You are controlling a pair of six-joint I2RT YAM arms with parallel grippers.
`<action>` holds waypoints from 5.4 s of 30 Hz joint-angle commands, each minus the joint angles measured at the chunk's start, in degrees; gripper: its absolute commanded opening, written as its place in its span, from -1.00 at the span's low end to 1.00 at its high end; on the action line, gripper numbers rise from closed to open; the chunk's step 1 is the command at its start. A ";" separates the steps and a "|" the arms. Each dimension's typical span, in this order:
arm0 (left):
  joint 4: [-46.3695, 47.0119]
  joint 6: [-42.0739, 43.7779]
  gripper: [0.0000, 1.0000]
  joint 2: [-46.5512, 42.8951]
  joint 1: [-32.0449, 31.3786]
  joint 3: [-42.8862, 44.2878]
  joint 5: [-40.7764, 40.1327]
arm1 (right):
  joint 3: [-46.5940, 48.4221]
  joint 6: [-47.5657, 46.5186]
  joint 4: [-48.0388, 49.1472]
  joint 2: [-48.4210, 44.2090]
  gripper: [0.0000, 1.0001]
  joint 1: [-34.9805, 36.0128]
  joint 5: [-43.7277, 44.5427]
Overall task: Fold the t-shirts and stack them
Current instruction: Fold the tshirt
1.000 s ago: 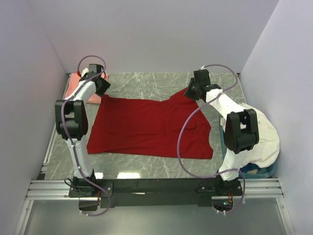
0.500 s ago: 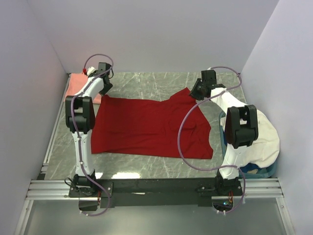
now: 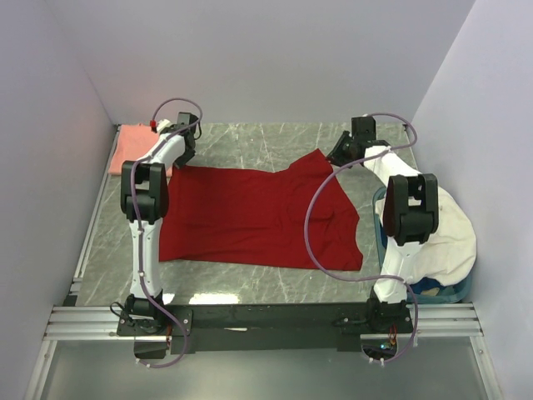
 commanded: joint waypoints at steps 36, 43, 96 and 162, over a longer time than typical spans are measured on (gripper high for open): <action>3.46 5.30 -0.99 -4.76 -0.77 -2.71 1.56 | 22.67 -1.85 -1.60 20.30 0.04 -2.63 -9.71; 3.55 5.30 -0.99 -5.47 -0.77 -3.06 1.74 | 23.39 -0.01 -2.13 21.97 -0.17 -2.28 -12.61; 2.92 4.86 -0.99 -22.06 -0.86 -12.89 -2.74 | -18.35 2.90 10.97 -22.13 -1.00 -9.40 -11.12; 23.32 -7.36 -0.60 -53.27 1.07 -64.85 1.12 | -61.35 2.28 14.76 -51.06 -0.19 -7.20 -11.65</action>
